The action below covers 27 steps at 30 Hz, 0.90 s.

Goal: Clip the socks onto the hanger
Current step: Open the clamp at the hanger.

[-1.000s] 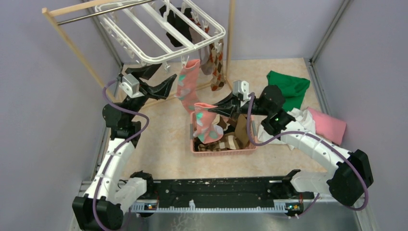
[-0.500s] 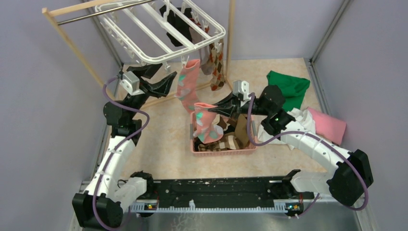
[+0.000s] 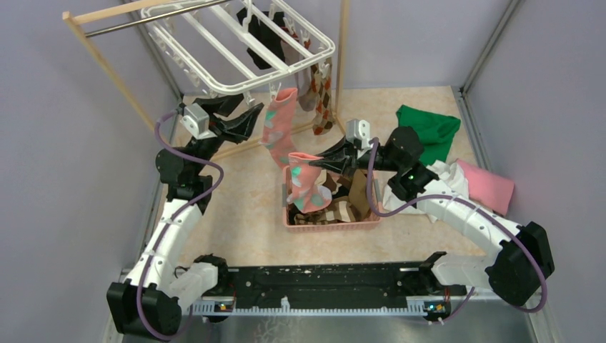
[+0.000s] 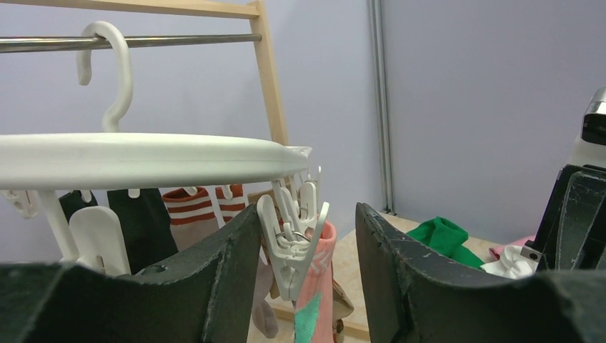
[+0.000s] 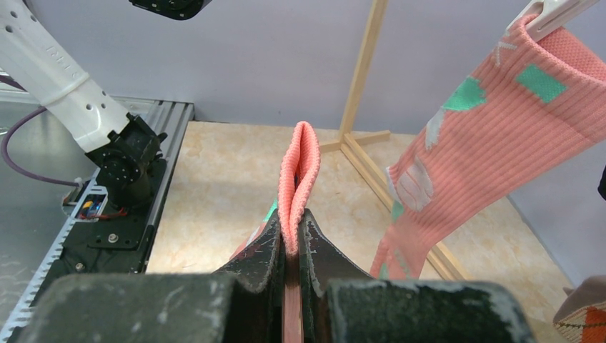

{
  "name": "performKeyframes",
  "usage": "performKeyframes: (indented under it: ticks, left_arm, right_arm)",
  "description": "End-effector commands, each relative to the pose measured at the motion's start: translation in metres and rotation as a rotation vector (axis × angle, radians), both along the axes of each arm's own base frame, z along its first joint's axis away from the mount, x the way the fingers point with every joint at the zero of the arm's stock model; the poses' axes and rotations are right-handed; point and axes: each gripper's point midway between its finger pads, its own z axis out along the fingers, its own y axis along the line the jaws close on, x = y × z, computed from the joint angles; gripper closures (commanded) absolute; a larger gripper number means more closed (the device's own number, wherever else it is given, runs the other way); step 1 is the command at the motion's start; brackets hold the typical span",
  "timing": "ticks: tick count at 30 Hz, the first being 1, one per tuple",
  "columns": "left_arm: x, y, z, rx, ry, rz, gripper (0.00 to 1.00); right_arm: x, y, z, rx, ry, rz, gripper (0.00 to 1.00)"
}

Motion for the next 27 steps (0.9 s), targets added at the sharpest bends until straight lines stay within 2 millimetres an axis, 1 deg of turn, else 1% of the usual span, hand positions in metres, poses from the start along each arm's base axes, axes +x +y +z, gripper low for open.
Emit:
performKeyframes:
  ticks: [1,17,23,27]
  left_arm:
    - [-0.0094,0.003,0.0291,-0.04,-0.078,0.007,0.45]
    - [-0.0055,0.0015,0.0309,-0.066,-0.059,0.008,0.47]
    - [-0.0037,0.0002,0.031,-0.075,-0.049,0.004,0.54]
    - [-0.004,-0.0012,0.0312,-0.073,-0.049,-0.003,0.64]
  right_arm:
    - [-0.0021,-0.0027,0.0161,0.035,-0.046,0.007,1.0]
    - [-0.0023,-0.0026,0.0155,0.034,-0.044,0.008,1.0]
    - [-0.0023,-0.0026,0.0158,0.035,-0.046,0.008,1.0]
    - [-0.0017,-0.0028,0.0155,0.034,-0.047,0.006,1.0]
